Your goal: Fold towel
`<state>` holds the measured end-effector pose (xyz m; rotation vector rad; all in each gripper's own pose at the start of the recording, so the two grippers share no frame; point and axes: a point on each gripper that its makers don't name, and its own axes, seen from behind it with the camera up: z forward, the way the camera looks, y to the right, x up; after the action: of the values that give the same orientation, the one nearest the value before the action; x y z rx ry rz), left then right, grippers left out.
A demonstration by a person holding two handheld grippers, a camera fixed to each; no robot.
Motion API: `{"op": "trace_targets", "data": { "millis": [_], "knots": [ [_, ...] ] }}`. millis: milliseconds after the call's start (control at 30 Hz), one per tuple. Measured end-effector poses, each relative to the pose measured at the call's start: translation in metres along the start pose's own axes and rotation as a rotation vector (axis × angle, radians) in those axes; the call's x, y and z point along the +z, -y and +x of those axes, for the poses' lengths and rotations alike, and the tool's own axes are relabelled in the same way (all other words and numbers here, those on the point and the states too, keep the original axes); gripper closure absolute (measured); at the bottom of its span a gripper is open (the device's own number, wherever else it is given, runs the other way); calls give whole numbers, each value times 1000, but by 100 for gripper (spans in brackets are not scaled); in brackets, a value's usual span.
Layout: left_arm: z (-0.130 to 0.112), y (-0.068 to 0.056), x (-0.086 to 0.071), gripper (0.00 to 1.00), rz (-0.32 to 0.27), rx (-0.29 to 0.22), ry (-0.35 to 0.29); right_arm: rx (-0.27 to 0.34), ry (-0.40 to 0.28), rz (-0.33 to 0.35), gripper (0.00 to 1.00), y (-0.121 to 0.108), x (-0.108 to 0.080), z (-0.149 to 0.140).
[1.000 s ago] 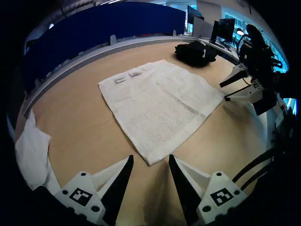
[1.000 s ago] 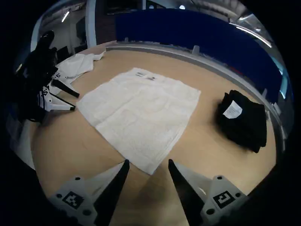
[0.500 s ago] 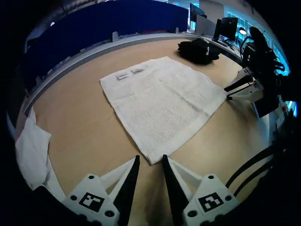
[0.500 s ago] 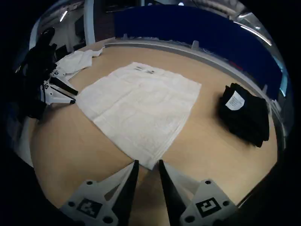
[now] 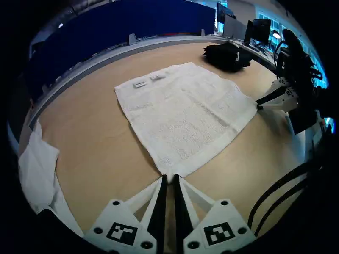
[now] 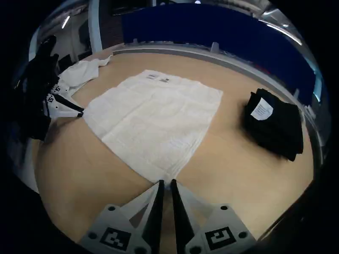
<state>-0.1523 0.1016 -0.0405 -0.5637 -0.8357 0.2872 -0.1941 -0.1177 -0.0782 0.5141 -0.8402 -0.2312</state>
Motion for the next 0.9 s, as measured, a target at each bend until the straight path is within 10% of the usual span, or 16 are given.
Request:
{"op": "trace_targets", "data": {
  "millis": [900],
  "knots": [
    [35,-14,-40,91,-26,-109,-50,27,-54,-6,89,-14,-40,44]
  ]
}}
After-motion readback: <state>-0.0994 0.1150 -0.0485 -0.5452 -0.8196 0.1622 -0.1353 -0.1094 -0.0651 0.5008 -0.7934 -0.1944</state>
